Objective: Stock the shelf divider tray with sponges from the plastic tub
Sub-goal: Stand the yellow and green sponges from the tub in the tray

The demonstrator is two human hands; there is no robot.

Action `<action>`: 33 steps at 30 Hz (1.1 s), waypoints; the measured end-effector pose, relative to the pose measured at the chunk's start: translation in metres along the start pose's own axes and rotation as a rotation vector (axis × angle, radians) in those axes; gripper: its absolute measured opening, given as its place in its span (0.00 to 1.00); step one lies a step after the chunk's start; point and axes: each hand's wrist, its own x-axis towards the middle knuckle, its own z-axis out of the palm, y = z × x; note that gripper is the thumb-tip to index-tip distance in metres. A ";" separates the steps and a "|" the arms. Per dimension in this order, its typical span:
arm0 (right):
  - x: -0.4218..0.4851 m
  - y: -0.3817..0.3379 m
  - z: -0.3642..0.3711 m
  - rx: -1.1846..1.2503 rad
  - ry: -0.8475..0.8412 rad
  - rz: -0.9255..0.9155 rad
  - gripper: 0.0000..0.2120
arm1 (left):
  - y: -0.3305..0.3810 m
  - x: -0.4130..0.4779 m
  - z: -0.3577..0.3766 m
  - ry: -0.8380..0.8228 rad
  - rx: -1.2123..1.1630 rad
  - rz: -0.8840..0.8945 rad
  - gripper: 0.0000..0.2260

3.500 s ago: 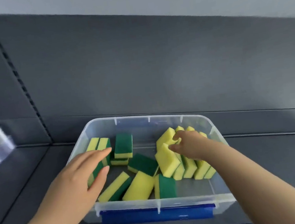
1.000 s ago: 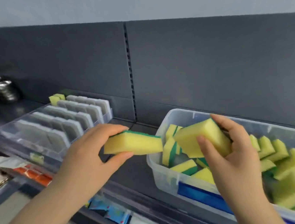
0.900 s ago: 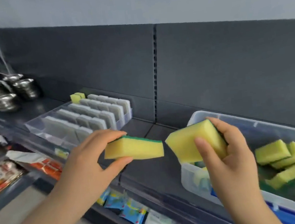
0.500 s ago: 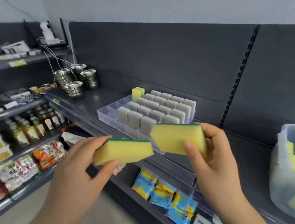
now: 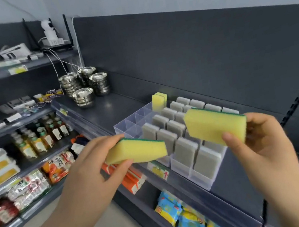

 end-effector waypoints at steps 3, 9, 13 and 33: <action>0.045 0.016 0.019 0.020 0.037 0.042 0.13 | -0.027 0.052 0.012 -0.024 0.015 0.021 0.19; 0.135 0.032 0.062 -0.032 0.029 0.017 0.15 | -0.077 0.144 0.038 -0.089 0.062 0.066 0.20; 0.183 0.046 0.089 -0.163 -0.036 -0.018 0.17 | -0.118 0.177 0.057 -0.086 -0.021 0.033 0.20; 0.303 0.124 0.238 -1.131 -0.236 0.371 0.19 | -0.300 0.340 0.126 -0.353 -0.477 0.225 0.21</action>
